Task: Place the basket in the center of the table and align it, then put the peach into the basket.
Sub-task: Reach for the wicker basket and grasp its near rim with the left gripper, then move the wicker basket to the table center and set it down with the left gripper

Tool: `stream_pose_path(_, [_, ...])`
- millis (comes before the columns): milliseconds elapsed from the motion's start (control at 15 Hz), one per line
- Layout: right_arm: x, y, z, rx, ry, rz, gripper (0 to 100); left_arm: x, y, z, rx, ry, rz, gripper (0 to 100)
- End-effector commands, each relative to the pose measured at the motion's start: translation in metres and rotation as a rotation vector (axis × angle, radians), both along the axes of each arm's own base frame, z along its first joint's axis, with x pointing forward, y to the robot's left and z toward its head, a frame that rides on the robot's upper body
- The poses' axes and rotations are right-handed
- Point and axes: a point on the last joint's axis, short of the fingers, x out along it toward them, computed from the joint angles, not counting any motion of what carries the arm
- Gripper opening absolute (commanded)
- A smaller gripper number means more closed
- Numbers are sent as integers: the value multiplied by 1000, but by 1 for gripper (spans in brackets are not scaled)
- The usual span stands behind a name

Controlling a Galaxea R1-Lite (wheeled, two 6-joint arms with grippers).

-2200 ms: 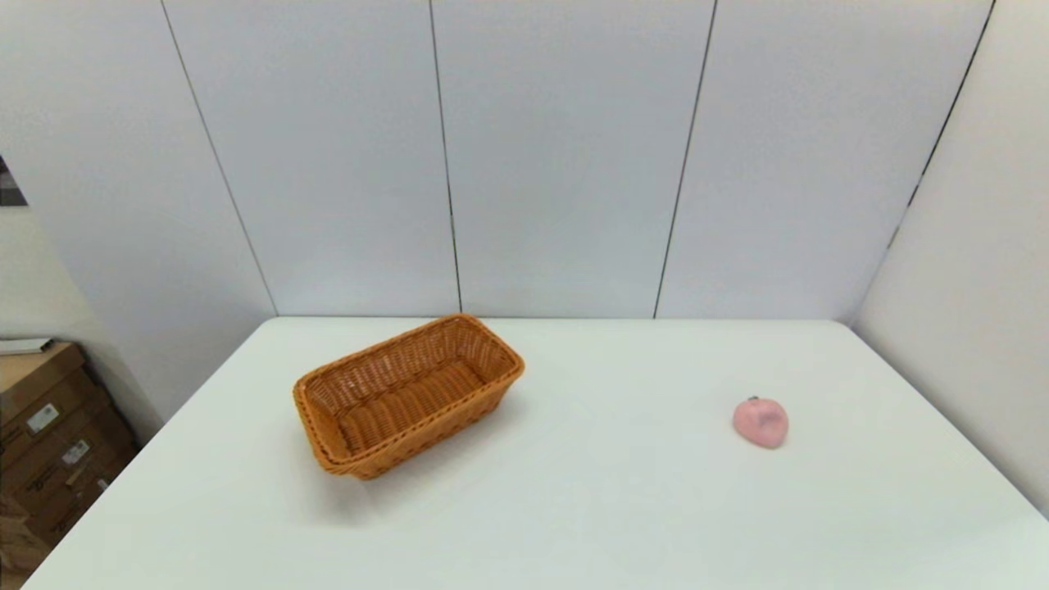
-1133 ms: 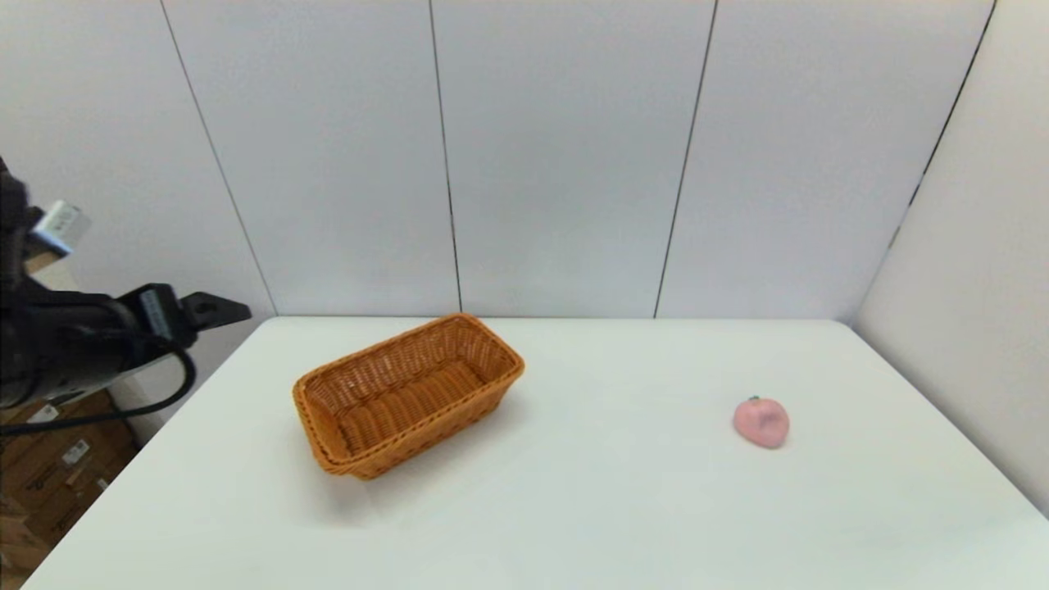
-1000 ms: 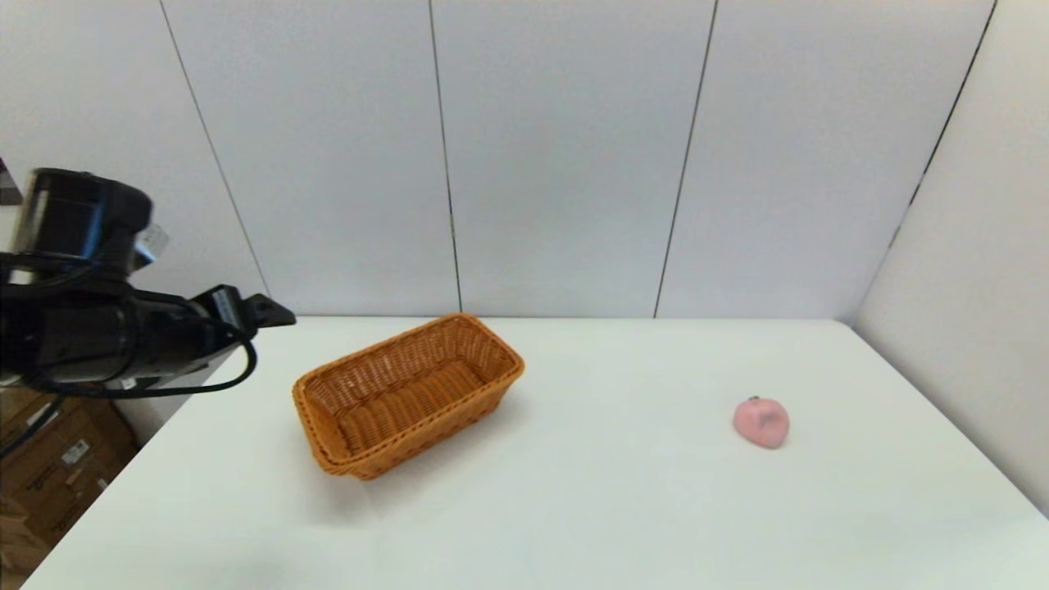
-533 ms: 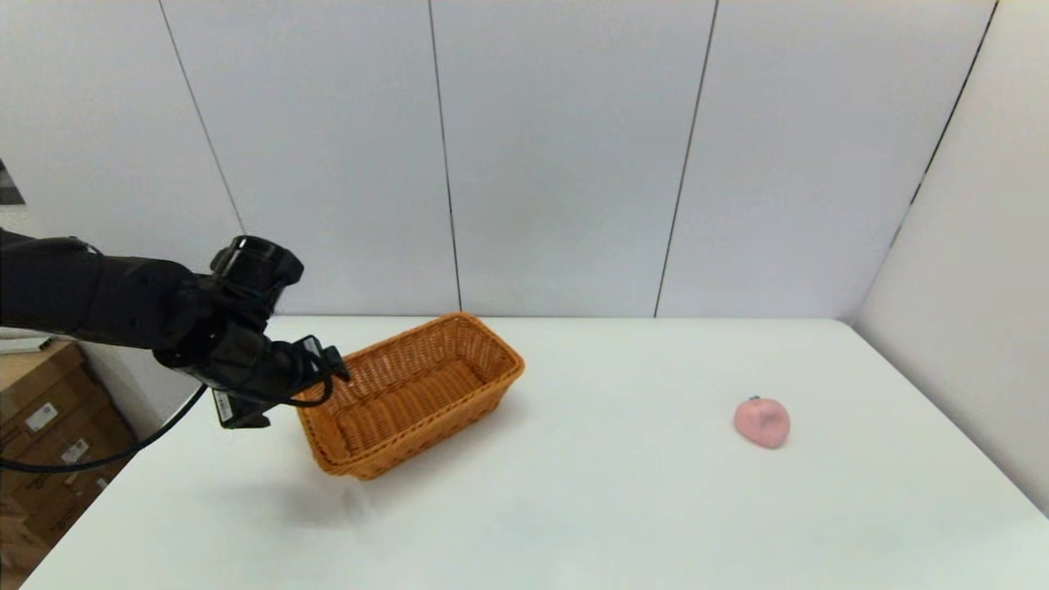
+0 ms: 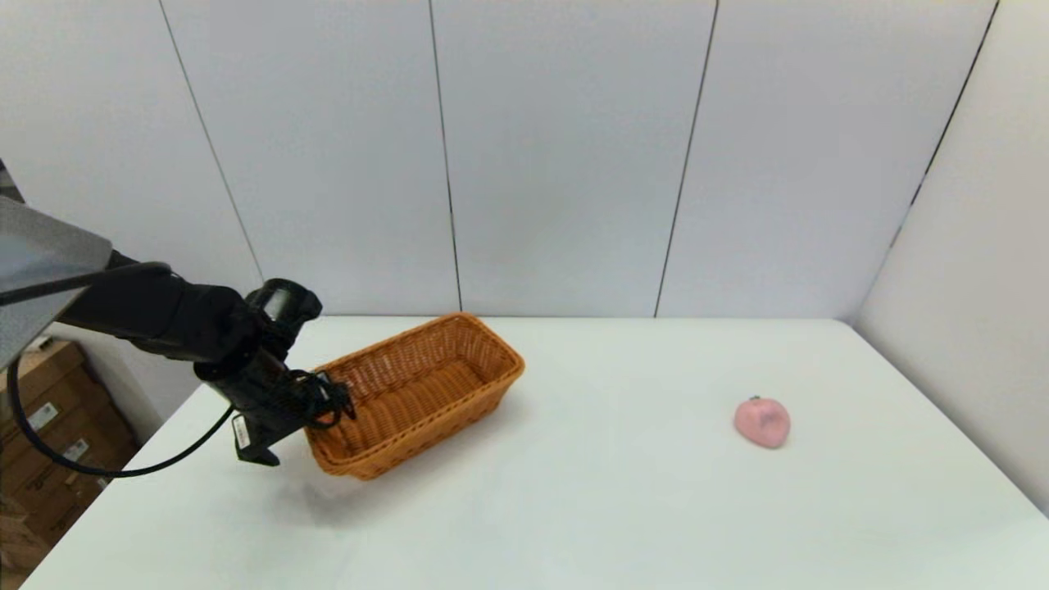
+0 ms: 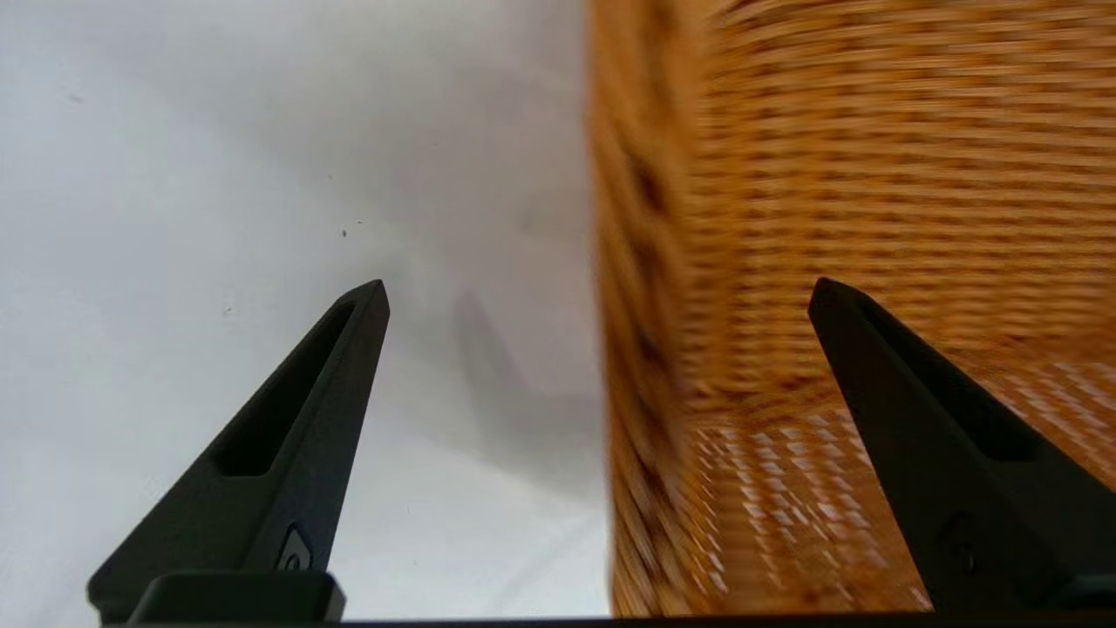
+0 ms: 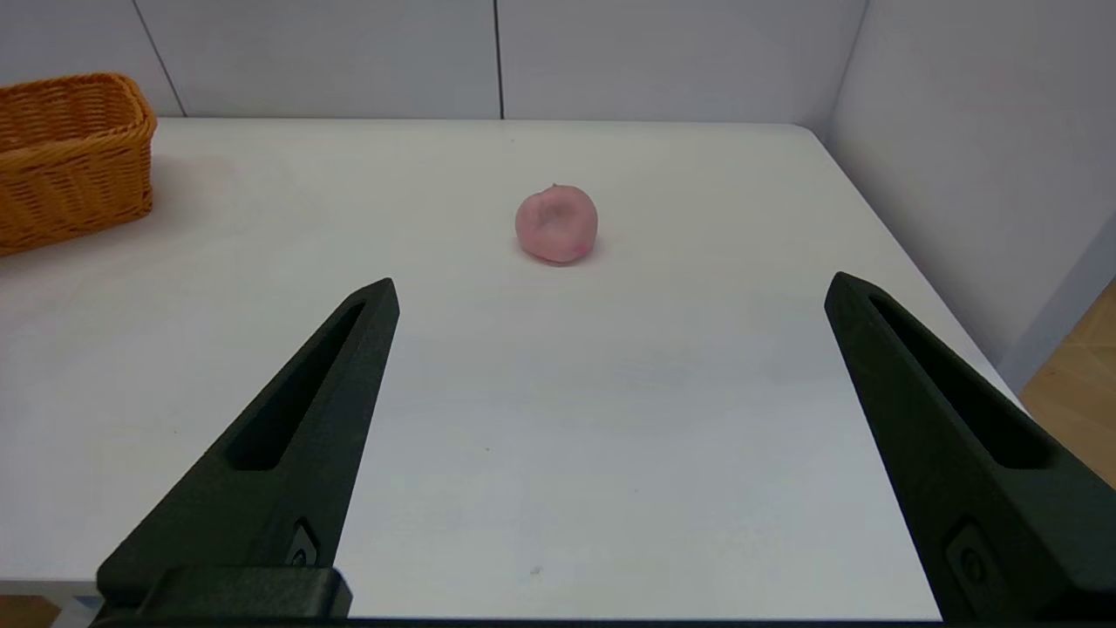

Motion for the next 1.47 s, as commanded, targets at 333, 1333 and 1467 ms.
stream_pose_path(333, [0, 0, 0, 0, 0, 0, 100, 7, 1, -26, -51, 88, 2, 0])
stream_pose_path(1333, [0, 0, 0, 0, 2, -1, 100, 6, 15, 30, -444, -29, -36, 0])
stream_pose_path(1467, [0, 0, 0, 0, 2, 0, 100, 4, 15, 33, -445, -33, -42, 0])
